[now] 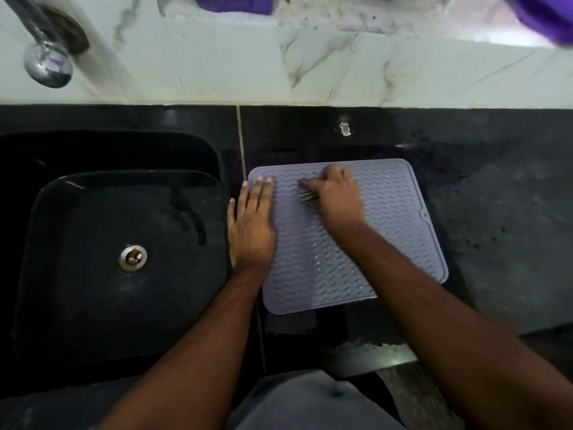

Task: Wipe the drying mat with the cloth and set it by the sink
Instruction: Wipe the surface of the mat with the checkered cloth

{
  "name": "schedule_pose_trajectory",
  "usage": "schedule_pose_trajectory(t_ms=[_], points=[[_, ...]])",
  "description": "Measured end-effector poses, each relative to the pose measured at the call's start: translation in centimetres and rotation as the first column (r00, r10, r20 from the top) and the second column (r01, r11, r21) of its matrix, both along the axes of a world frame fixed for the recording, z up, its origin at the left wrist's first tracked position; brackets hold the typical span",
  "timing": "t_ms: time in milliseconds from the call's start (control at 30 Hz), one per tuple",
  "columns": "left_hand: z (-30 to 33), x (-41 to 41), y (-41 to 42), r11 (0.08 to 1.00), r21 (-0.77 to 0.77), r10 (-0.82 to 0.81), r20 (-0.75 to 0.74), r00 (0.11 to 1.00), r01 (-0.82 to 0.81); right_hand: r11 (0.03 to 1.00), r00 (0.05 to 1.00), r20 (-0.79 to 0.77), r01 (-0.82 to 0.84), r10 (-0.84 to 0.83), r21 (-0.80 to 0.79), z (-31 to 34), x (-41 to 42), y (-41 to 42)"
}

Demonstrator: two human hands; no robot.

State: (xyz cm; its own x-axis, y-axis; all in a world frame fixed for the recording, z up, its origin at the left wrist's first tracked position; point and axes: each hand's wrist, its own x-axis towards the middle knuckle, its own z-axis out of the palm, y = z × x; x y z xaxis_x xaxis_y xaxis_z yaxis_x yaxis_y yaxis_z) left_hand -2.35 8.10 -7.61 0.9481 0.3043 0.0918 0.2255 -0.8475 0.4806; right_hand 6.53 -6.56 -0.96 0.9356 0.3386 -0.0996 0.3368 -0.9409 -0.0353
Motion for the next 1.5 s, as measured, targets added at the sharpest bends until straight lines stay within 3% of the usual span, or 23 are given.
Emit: schedule_pose_trajectory(t_ms=[67, 167, 300, 500, 633, 733, 833, 900, 1000, 1200, 1500], points=[[0.1, 0.0, -0.2, 0.999, -0.045, -0.018, -0.015, 1.000, 0.018, 0.993, 0.997, -0.021, -0.076, 0.079, 0.087, -0.6, -1.8, 2.8], [-0.3, 0.1, 0.0, 0.994, -0.101, 0.033, -0.015, 0.999, -0.035, 0.995, 0.995, -0.025, -0.096, 0.096, 0.008, -2.1, -4.8, 5.1], [-1.0, 0.4, -0.4, 0.997, 0.067, 0.052, -0.061, 0.997, -0.048, 0.986, 0.986, 0.024, -0.162, 0.163, -0.051, -1.4, -2.5, 0.7], [-0.4, 0.4, -0.9, 0.988, 0.136, 0.077, -0.078, 0.994, -0.066, 0.982, 0.997, 0.022, -0.072, 0.077, -0.175, -0.6, 2.8, -9.6], [0.3, 0.3, -1.4, 0.981, 0.184, 0.077, -0.113, 0.991, -0.056, 0.972, 1.000, 0.010, 0.010, -0.008, -0.233, 0.1, 4.3, -10.7], [0.8, 0.5, -1.7, 0.957, 0.287, 0.007, -0.166, 0.986, 0.042, 0.994, 0.999, 0.023, 0.033, -0.031, -0.100, 0.4, 3.7, -7.8], [2.4, 1.7, -1.6, 0.911, 0.387, -0.021, -0.307, 0.951, 0.145, 0.988, 0.992, -0.010, -0.123, 0.124, 0.093, -0.5, 1.6, -4.1], [3.7, 2.8, -1.4, 0.880, 0.423, -0.019, -0.425, 0.905, 0.217, 0.972, 0.974, -0.042, -0.219, 0.223, 0.081, -1.6, 0.2, -2.8], [5.1, 4.2, -1.6, 0.861, 0.443, 0.020, -0.521, 0.853, 0.250, 0.969, 0.970, 0.000, -0.244, 0.245, 0.026, -2.0, 1.0, -4.5], [6.3, 5.9, -3.0, 0.850, 0.468, 0.100, -0.594, 0.798, 0.242, 0.989, 0.991, 0.046, -0.124, 0.128, -0.078, -1.6, 5.3, -12.9], [6.3, 7.4, -3.2, 0.849, 0.453, 0.086, -0.626, 0.775, 0.272, 0.958, 0.961, 0.112, 0.265, -0.253, -0.109, -0.9, 7.8, -21.4]])
